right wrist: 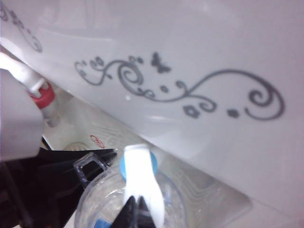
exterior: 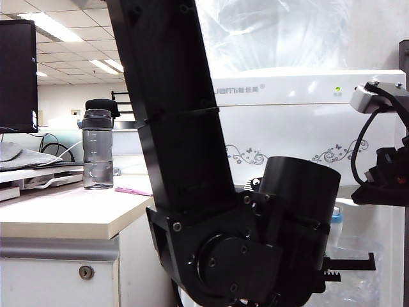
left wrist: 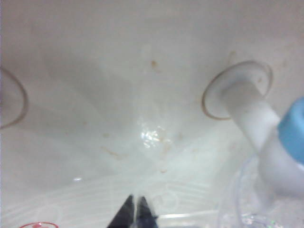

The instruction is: Pick up the plastic mug from the left desk, go to the cold water outlet of the water dispenser, press the vertical switch to get some water, then put the mug back on the desk.

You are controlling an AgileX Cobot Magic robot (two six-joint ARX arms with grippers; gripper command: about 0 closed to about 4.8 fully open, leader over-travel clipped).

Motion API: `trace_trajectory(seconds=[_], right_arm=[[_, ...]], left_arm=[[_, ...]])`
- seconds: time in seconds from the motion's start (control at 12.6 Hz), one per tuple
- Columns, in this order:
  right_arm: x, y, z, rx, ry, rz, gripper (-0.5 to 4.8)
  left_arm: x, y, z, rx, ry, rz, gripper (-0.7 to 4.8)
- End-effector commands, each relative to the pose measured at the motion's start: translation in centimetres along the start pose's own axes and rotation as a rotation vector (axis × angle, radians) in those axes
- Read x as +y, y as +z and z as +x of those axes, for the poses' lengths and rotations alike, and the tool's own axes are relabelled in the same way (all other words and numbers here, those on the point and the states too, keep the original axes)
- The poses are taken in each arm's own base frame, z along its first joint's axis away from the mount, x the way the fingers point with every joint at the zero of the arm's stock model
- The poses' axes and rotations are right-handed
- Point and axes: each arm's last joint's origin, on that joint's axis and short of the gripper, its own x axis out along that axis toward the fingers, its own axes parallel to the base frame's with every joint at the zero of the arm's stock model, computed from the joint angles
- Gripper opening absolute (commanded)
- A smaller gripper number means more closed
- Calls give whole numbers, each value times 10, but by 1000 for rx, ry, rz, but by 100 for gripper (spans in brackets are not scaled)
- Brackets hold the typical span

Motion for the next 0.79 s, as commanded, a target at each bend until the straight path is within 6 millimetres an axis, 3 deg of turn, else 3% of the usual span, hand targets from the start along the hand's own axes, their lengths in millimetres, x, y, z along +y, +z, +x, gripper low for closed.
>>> trace_trajectory(seconds=[0.08, 0.79], right_arm=[[1, -8, 0, 70, -8, 12, -1], [1, -11, 0, 95, -4, 18, -1]], left_arm=[[-4, 8, 0, -42, -11, -42, -5], [-4, 8, 0, -41, -11, -42, -5]])
